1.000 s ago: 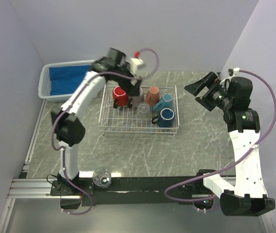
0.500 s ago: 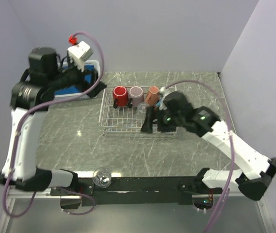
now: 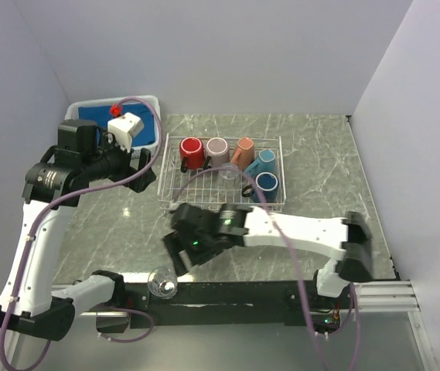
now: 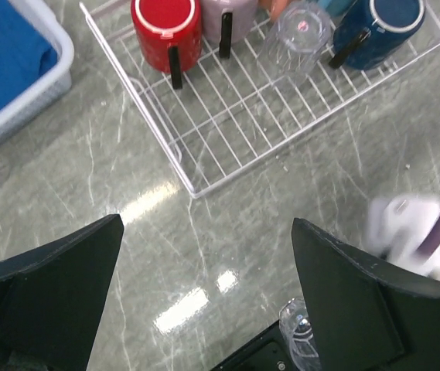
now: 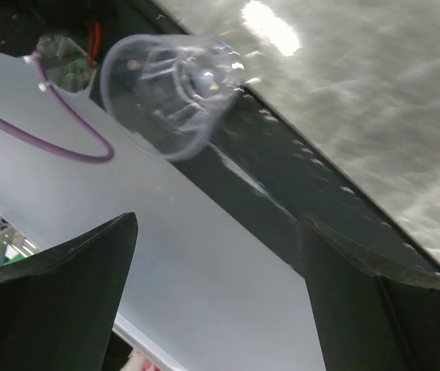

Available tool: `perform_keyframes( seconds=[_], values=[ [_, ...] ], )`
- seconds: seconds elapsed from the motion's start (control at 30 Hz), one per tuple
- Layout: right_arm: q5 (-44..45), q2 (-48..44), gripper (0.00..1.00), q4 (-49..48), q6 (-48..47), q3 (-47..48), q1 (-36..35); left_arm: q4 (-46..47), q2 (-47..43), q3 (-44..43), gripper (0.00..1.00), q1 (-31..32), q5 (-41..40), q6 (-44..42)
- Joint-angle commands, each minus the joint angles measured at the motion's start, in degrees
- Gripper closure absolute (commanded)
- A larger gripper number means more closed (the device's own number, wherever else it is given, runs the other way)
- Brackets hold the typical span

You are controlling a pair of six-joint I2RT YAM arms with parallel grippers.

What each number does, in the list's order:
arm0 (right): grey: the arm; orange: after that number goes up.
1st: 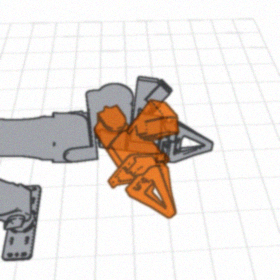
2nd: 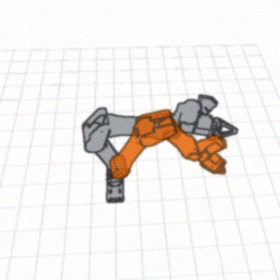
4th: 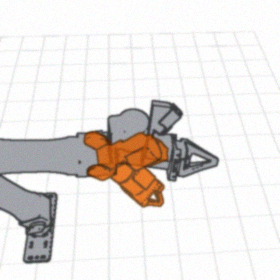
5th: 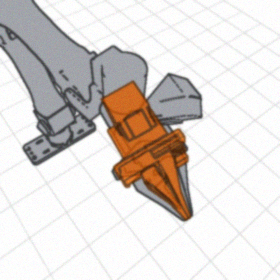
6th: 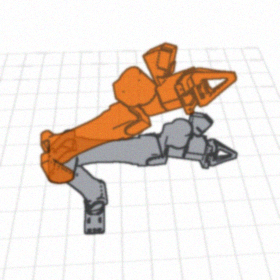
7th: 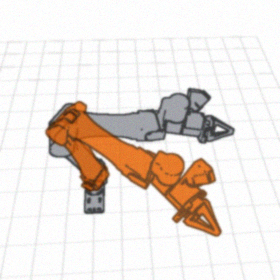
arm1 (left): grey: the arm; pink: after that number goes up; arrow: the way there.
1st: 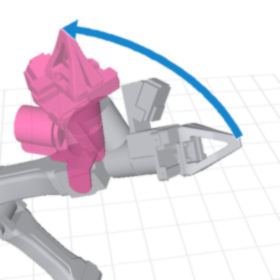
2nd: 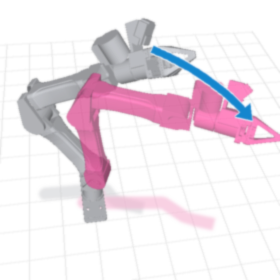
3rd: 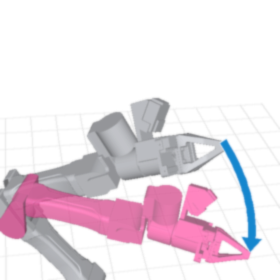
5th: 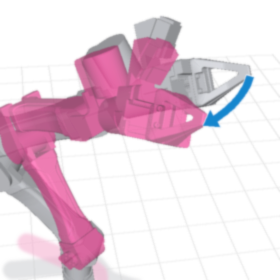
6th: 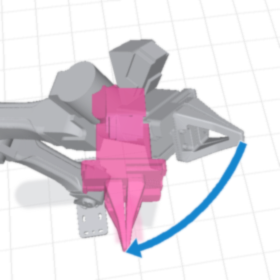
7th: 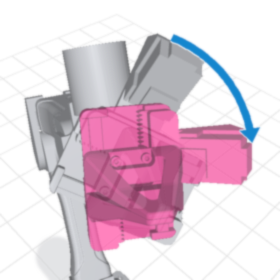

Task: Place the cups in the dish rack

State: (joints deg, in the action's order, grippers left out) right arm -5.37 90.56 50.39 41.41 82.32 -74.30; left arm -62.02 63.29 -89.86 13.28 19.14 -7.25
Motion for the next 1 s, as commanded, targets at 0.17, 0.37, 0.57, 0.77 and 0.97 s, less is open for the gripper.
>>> perform_keyframes(
  seconds=[0.17, 0.37, 0.57, 0.77, 0.97],
  values=[
    [1.3, 18.8, 0.08, 0.9, 2.3, 20.0, -5.6, 3.7, -5.8, 4.7, 0.04, -1.3, -1.2, -1.3],
    [2.9, 23.2, 0.1, 1.7, 3.5, 21.3, -5.5, 4.2, -5.3, 3.6, 0.04, -5.8, 1.6, -3.2],
    [4.0, 22.1, 0.11, 1.6, 4.8, 19.1, -5.4, 4.6, -2.4, 3.4, 0.04, -11.4, 7.7, -4.2],
    [4.8, 20.1, 0.11, 0.8, 6.0, 16.8, -5.3, 5.4, -1.2, 4.1, 0.04, -12.4, 9.2, -4.3],
    [5.3, 18.6, 0.12, 1.1, 6.3, 16.2, -5.4, 6.3, -1.3, 6.3, 0.04, -12.5, 10.6, -3.7]
  ],
)
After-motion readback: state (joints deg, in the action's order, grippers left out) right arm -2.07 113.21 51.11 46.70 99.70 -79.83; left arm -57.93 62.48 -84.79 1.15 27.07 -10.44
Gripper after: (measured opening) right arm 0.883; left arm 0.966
